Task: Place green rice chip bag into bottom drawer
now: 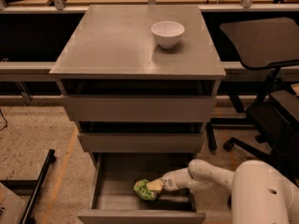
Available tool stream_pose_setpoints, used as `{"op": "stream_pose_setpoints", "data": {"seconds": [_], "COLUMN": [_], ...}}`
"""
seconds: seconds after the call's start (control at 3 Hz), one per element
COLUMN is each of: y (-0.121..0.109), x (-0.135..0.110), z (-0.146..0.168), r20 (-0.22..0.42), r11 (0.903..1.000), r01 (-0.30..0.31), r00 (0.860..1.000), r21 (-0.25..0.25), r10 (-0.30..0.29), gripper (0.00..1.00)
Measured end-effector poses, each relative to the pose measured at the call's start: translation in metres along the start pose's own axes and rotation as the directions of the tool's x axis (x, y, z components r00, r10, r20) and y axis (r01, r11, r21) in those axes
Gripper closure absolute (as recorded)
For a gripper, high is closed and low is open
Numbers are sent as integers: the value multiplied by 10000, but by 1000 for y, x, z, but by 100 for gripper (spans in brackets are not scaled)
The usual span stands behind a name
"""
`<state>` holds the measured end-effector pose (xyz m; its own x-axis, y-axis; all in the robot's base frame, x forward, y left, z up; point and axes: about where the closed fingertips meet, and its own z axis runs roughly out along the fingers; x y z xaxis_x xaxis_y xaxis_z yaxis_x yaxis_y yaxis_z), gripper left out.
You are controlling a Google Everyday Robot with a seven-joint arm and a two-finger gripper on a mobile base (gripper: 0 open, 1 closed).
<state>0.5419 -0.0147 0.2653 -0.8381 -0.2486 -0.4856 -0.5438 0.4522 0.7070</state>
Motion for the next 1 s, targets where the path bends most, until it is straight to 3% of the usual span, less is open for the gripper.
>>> {"op": "stream_pose_setpoints", "data": {"seconds": [0.33, 1.0], "y": [-19, -17], "x": [9, 9], "z": [11, 15], "r20": [174, 147], "r11": [9985, 9984], "r01": [-510, -508], "r00": [9985, 9986], "r21": [-205, -256], "r10": [513, 512], "gripper": [68, 22]}}
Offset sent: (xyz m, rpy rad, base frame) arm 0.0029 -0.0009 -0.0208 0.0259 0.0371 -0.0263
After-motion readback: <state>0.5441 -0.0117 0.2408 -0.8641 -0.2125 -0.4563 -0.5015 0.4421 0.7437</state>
